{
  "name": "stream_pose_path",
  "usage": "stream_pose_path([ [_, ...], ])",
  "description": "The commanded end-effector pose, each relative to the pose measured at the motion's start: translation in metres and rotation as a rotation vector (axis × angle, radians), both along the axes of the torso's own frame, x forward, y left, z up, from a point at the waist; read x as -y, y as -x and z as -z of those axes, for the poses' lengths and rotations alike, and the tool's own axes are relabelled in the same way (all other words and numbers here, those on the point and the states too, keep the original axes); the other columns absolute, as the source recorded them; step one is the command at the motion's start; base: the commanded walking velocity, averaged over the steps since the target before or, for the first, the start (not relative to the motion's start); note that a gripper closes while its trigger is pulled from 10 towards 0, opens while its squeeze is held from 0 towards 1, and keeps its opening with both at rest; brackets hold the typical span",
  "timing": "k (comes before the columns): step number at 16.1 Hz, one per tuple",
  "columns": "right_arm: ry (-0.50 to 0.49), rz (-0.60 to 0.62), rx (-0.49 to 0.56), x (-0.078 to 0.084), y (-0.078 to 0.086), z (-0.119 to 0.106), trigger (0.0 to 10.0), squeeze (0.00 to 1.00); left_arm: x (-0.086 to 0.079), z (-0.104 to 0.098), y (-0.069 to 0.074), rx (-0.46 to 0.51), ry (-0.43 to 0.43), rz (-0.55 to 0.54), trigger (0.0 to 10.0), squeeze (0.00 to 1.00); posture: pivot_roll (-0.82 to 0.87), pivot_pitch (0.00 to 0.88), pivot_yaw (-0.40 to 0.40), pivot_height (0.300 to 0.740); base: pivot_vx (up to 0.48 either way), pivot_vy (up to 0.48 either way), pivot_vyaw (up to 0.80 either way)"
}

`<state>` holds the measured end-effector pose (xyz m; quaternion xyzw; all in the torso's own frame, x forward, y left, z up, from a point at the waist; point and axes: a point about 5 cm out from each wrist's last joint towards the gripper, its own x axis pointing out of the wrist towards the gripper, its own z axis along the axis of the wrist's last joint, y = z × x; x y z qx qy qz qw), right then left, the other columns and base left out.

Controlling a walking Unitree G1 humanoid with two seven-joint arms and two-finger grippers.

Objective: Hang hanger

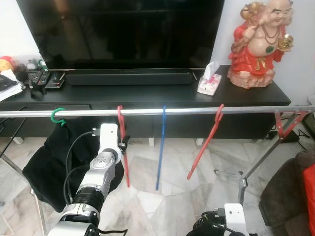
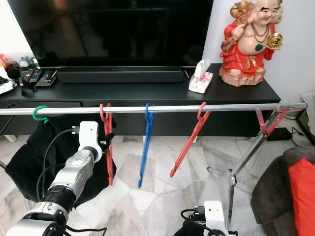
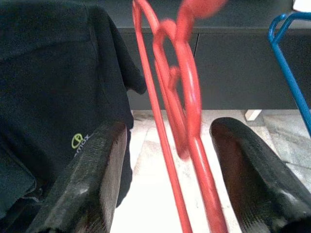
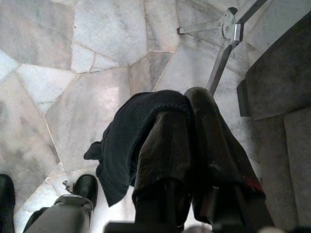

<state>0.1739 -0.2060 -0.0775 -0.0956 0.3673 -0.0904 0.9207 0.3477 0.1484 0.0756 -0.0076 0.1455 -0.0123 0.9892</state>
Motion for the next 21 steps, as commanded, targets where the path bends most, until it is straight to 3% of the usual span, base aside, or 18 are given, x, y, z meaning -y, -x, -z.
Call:
stream_pose_path([
  [1, -0.002, 0.012, -0.007, 0.0021, 0.0017, 0.0007, 10.0, 0.00, -0.0011, -0.0008, -0.0020, 0.006, -0.016, 0.001, 0.0, 0.00, -0.07, 0.000, 0.003, 0.740, 0.000, 0.000, 0.00],
  [21, -0.026, -0.005, 0.001, -0.0036, -0.0015, 0.0001, 10.0, 0.00, 0.0046, 0.0000, -0.0059, 0.060, 0.038, 0.025, 0.0, 0.00, -0.07, 0.000, -0.005, 0.740, 0.000, 0.000, 0.00],
])
